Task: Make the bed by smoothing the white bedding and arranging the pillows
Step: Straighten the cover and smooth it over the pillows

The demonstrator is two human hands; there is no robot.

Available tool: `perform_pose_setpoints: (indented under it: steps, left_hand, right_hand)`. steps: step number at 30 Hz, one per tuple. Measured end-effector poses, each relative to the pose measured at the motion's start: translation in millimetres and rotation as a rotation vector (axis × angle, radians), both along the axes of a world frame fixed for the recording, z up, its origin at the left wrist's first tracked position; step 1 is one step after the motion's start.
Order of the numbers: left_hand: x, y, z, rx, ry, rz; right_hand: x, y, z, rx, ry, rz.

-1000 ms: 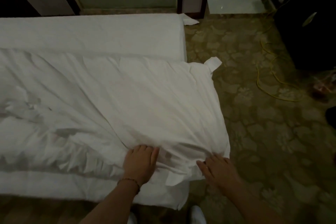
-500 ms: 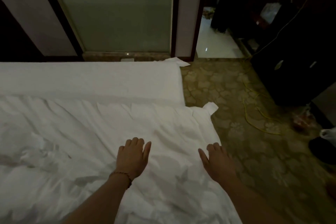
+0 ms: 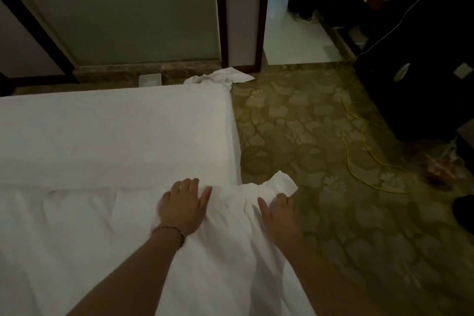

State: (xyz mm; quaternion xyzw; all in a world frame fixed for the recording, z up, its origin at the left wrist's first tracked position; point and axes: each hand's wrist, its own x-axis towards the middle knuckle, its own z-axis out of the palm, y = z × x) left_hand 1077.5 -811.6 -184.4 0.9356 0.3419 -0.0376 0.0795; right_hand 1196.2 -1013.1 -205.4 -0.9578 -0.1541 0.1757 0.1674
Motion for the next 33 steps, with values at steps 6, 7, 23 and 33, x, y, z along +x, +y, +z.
perform_pose_setpoints:
  steps: [6,7,23,33]
  left_hand:
    - [19.8,12.3,-40.9,0.055,0.179,-0.016]
    - [20.0,12.1,-42.7,0.033,0.186,-0.007]
    - [41.3,37.3,-3.3,-0.015,-0.097,0.011]
    - [47.4,60.4,-35.1,0.026,0.056,-0.056]
  right_hand:
    - [33.4,35.4,-38.8,0.104,0.240,-0.267]
    - [35.8,37.3,-39.0,0.082,0.209,-0.267]
    - [58.3,-1.4,9.0,0.002,-0.019,-0.217]
    - [109.6,45.7,-16.6,0.065,0.144,-0.157]
